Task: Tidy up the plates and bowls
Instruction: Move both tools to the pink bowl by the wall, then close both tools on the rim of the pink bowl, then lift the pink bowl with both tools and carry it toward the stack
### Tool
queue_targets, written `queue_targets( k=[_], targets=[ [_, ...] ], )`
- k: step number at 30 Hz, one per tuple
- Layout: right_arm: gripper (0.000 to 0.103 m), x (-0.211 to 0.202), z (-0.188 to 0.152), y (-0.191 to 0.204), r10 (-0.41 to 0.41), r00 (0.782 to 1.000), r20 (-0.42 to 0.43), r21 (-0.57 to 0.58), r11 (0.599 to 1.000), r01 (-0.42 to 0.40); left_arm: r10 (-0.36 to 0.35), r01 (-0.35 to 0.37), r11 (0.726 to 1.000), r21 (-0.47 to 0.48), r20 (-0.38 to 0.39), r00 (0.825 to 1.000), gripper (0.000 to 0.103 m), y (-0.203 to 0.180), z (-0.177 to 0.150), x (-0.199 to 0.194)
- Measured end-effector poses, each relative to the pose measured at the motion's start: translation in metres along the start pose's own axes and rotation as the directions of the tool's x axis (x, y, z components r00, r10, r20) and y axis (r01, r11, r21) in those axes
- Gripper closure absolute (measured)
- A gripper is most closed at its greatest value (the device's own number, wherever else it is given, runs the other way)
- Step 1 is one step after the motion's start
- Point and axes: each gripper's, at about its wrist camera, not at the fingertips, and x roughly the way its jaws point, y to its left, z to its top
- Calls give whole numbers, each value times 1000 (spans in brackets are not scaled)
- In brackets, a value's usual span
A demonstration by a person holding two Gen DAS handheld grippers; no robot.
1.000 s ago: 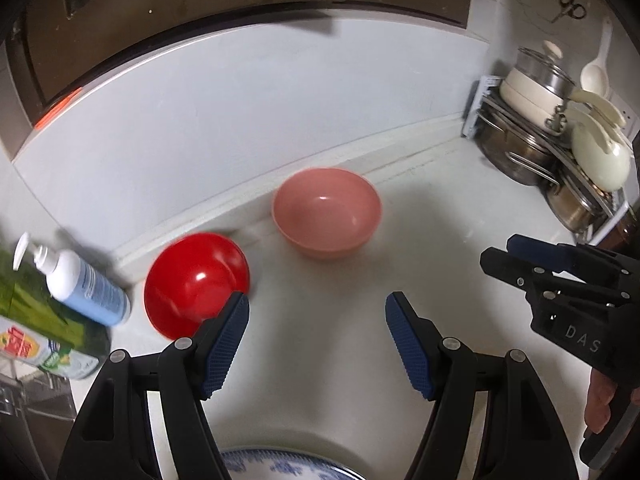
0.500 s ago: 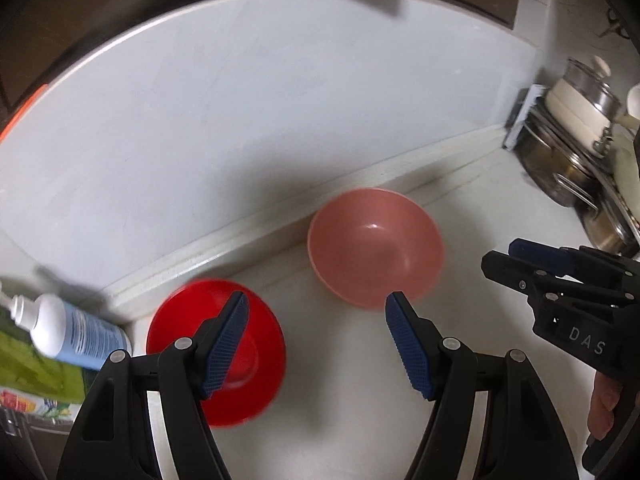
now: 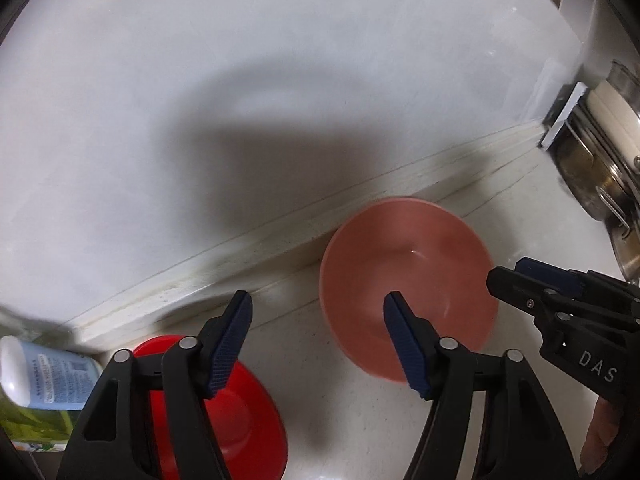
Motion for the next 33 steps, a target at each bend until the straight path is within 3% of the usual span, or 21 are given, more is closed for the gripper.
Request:
queue_targets(
  k=[4, 6, 17, 22, 33],
  targets=[
    [68, 12, 3, -3, 3, 1000, -20, 24, 1000, -2, -7, 7, 1000, -7, -22, 1000, 44, 2, 4, 15],
    [75, 19, 3, -3, -2, 999, -35, 25, 1000, 3, -7, 7, 1000, -11, -26, 1000, 48, 3, 5, 20],
    [90, 39, 3, -2, 8, 997, -77, 39, 999, -5, -71, 65, 996, -67, -86, 994, 86, 13, 4, 38],
    [92, 39, 2, 1, -9, 997, -74, 27, 1000, 11, -56, 51, 997, -62, -85, 995, 95, 14, 3, 37],
    [93, 26, 0, 7, -19, 998, -64, 22, 1000, 20, -73, 67, 994, -89, -61, 996, 95, 7, -2, 15]
  ],
)
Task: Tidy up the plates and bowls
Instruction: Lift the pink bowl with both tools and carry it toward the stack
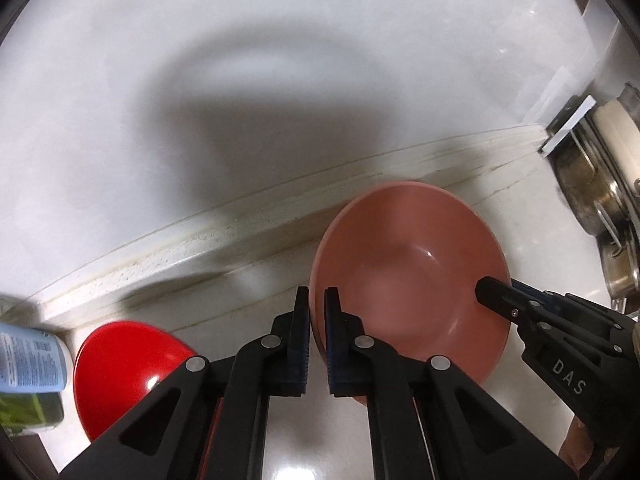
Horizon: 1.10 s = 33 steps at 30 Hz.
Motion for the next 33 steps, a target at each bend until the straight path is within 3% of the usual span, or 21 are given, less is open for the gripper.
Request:
queue_targets(
  k=[8, 27, 33],
  targets=[
    [93, -28, -8, -5, 1, 1000, 19, 4, 1000, -1, -32, 33, 999, -13, 22, 999, 95, -9, -22, -32],
    [93, -125, -82, -15, -30, 993, 114, -13, 999, 32, -71, 64, 995, 70, 95, 993, 94, -57, -79, -110],
    [93, -153, -102, -24, -62, 985, 160, -6, 998, 63, -111, 101, 990, 102, 101, 989, 94, -77, -103, -132]
  ],
)
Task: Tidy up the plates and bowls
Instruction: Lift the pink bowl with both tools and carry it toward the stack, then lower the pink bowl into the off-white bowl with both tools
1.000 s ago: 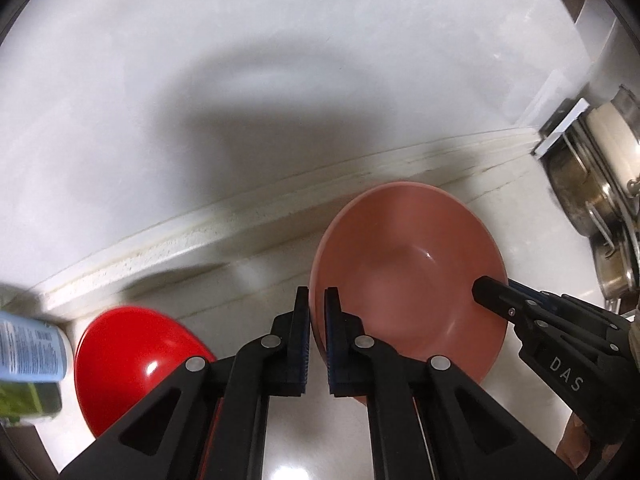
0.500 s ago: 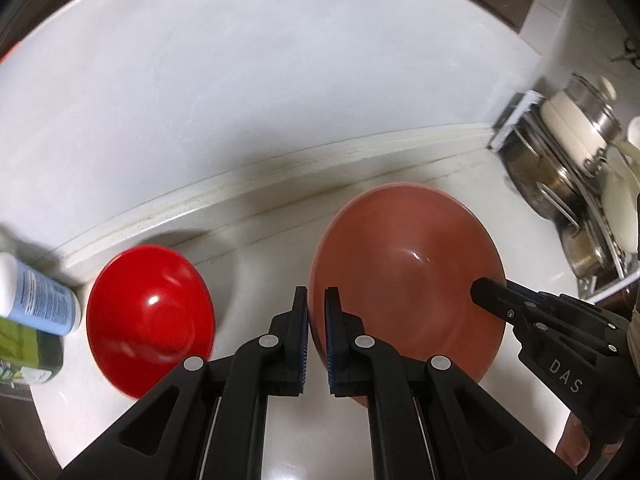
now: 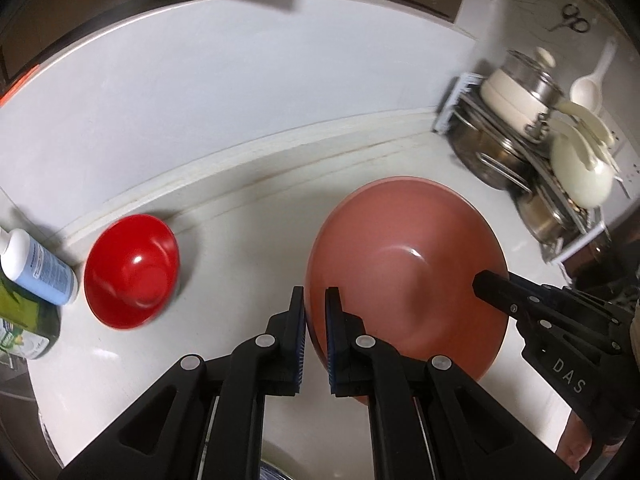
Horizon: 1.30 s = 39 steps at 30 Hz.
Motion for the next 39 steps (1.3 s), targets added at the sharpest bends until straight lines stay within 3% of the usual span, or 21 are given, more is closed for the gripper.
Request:
queue_targets(
  k=[12, 19, 28, 39],
  targets=[
    [93, -60, -58, -18, -45, 998, 48, 45, 998, 43, -50, 48, 997, 55, 27, 998, 94, -40, -43, -38],
    [93, -82, -92, -26, -74, 996, 50, 88, 994, 69, -84, 84, 991, 106, -6, 996, 91, -58, -69, -45],
    [93, -88, -133, -44, -94, 996, -1, 152, 984, 93, -101, 109, 985, 134, -62, 993, 91, -76, -98, -39],
    [93, -81, -160, -57, -96, 993, -75, 180, 978, 109, -96, 112, 985, 130, -129, 987, 88, -86, -123, -23]
  ],
)
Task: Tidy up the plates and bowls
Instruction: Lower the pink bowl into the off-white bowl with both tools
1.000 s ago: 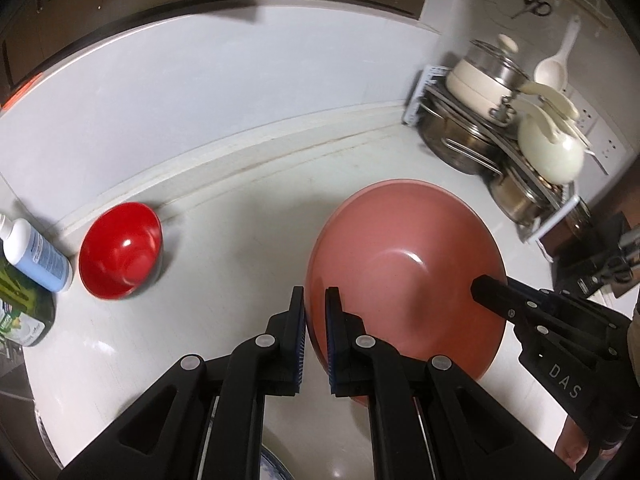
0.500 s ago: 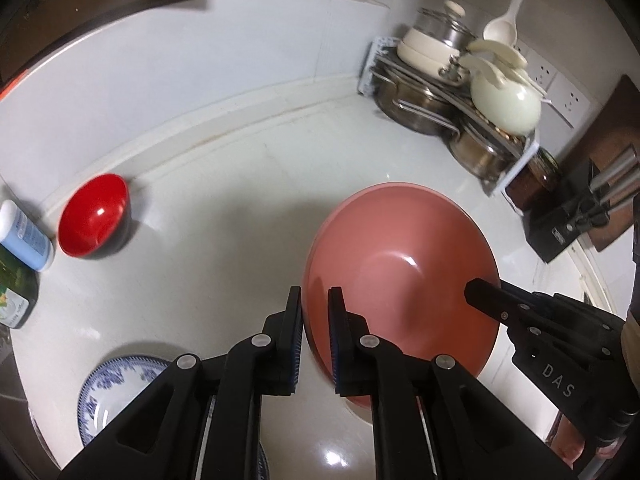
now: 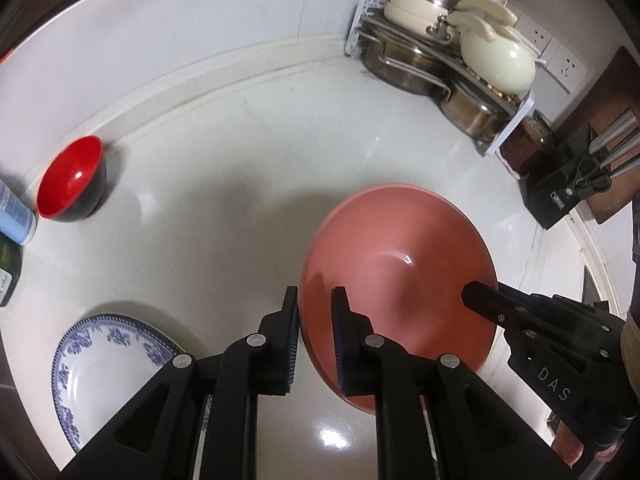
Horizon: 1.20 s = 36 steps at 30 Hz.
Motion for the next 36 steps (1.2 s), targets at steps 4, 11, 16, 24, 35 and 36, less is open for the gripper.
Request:
queue_targets(
  k=[4, 11, 16, 24, 35, 36],
  targets=[
    [93, 7, -6, -5, 0, 1000, -31, 11, 1000, 1, 2, -2, 1000, -5, -26, 1000, 88, -1, -6, 8],
    [93, 17, -11, -14, -2, 998, -63, 28, 1000, 4, 1, -1, 1000, -3, -52, 999, 88, -6, -11, 18],
    [93, 23, -12, -18, -4, 996, -85, 29, 1000, 7, 10, -11, 1000, -8, -64, 998, 88, -7, -12, 24],
    [92, 28, -13, -20, 1, 995, -102, 25, 1000, 2, 5, -7, 1000, -27, -82, 997, 84, -7, -14, 30],
    [92, 36, -16, -25, 4, 993, -122, 31, 1000, 0, 0, -3, 1000, -31, -107, 994, 82, -8, -18, 38],
    [92, 37, -16, -24, 2, 992, -124, 31, 1000, 1, -1, -3, 999, -34, -104, 995, 82, -8, -18, 38]
  ],
)
